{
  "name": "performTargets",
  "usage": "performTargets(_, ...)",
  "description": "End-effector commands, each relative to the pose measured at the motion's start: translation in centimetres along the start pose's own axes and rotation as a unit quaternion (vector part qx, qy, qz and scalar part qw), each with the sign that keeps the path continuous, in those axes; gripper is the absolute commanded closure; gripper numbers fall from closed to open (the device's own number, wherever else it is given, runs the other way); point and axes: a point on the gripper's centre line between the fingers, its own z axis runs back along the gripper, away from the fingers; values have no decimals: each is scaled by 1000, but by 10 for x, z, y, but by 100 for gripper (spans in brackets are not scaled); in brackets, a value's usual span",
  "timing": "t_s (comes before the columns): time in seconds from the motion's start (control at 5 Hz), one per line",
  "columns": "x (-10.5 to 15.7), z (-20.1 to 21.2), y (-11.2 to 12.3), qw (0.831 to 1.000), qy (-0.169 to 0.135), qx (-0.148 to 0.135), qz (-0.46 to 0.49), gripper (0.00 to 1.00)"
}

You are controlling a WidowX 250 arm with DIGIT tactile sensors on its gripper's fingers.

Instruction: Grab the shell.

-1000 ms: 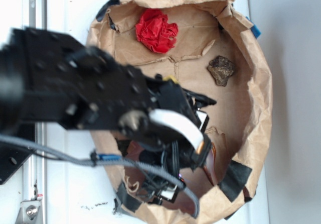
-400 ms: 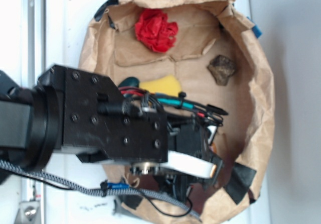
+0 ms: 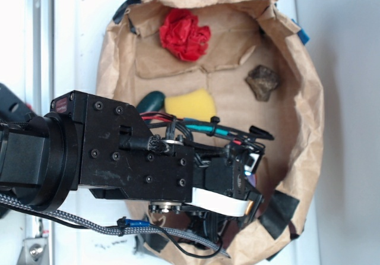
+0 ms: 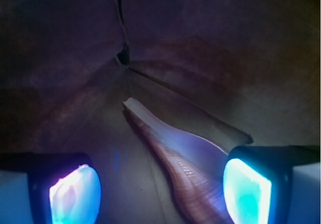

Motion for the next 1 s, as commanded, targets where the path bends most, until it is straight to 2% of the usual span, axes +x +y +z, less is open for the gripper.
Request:
performTargets(0.0,1,21,9,999,4,-7,-42,0)
performTargets(0.6,-4,29,20,999,0,-3,-41,0)
performTargets(0.8,-1,20,23,999,9,14,-37,0)
